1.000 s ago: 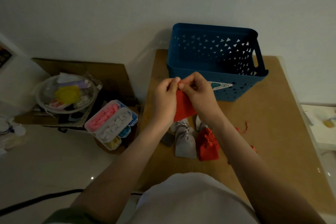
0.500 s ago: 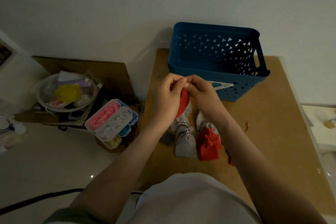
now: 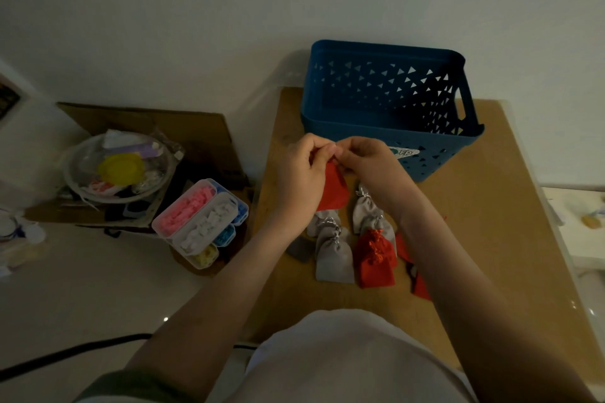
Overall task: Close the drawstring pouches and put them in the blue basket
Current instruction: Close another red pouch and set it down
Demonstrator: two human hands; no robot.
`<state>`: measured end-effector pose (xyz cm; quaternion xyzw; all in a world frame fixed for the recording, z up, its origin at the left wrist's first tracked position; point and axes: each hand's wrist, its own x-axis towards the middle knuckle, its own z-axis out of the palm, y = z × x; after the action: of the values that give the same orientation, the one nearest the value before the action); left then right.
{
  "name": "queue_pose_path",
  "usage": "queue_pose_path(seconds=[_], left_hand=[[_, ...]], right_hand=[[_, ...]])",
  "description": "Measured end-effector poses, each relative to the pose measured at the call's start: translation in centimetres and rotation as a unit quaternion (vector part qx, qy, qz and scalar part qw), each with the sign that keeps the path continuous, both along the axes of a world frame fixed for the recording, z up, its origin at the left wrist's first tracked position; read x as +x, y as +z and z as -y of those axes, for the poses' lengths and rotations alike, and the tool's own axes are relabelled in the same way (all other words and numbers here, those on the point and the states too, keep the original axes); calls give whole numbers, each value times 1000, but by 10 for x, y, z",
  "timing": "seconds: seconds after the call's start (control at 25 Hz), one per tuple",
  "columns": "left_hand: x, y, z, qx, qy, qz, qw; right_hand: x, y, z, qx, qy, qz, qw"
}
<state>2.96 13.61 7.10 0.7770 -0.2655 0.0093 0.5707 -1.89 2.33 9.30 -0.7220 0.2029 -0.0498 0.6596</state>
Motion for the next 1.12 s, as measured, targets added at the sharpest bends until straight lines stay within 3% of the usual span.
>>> queue_pose_path(seconds=[0.16, 0.32, 0.52, 0.76, 0.92, 1.04, 1.12], left_hand=[[2, -1, 1, 50, -3, 32, 998], [6, 1, 8, 58, -2, -139, 989], [13, 10, 6, 12, -50, -288, 956], [12, 5, 4, 39, -14, -211, 977], [6, 3, 6, 42, 3, -168, 985], [6, 2, 8, -13, 2, -217, 976], [8, 4, 8, -90, -21, -285, 954]], right_hand=[[0, 2, 3, -63, -6, -17, 998], [2, -7, 2, -155, -61, 3, 986], [2, 4, 5, -151, -22, 23, 988], [-1, 5, 5, -127, 37, -60, 989], [-4, 6, 7, -97, 34, -66, 993], [-2, 6, 4, -203, 18, -65, 977], [-1, 6, 5, -187, 24, -43, 981]])
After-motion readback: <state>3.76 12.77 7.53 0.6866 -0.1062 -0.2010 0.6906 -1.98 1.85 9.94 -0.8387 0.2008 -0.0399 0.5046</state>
